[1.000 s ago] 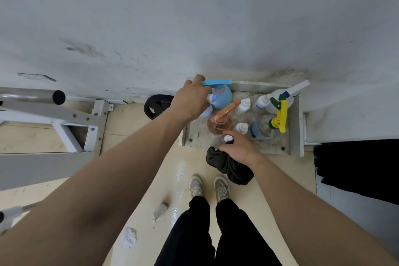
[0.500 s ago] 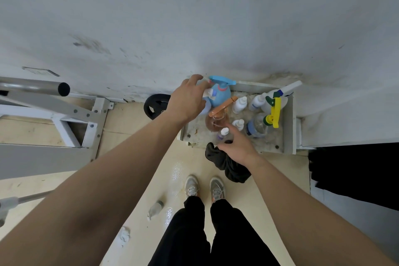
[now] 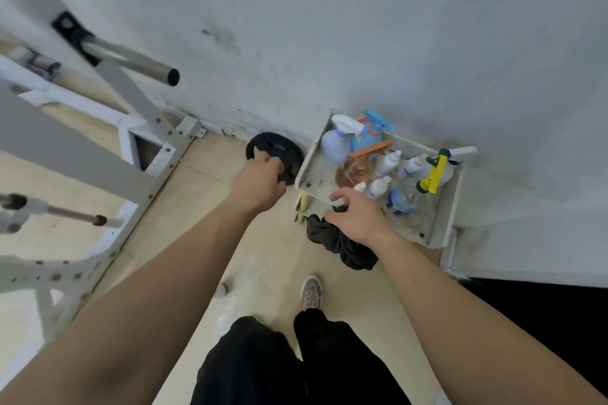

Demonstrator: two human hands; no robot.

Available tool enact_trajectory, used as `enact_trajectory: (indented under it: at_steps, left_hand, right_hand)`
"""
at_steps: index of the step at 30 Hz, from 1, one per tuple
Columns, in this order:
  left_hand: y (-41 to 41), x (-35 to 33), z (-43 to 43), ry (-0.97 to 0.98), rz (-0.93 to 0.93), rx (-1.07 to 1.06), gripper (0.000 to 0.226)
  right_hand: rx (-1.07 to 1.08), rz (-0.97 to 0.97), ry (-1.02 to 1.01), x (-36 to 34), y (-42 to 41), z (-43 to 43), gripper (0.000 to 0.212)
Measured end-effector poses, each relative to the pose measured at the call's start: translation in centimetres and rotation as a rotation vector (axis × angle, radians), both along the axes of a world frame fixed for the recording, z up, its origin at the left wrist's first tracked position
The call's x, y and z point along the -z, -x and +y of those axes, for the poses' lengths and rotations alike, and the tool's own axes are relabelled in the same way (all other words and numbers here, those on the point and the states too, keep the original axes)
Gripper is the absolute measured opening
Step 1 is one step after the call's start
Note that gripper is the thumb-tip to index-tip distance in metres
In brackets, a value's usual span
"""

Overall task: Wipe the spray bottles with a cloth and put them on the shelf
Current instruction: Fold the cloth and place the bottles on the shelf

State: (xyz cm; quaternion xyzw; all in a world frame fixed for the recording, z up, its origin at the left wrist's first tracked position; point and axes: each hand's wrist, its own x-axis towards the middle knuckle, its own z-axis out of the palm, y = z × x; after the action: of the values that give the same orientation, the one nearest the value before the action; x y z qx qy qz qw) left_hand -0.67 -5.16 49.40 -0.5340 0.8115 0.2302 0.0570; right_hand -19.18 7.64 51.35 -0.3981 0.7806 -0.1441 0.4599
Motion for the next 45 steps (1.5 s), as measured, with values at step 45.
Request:
enact_trajectory:
  at_steps: [45]
  left_hand:
    - [-28.4, 33.9, 20.6, -0.339, 0.200, -0.909, 0.021]
  right_hand:
    - [-0.548, 0.004, -0.398, 35.1, -26.3, 2.2, 0.040]
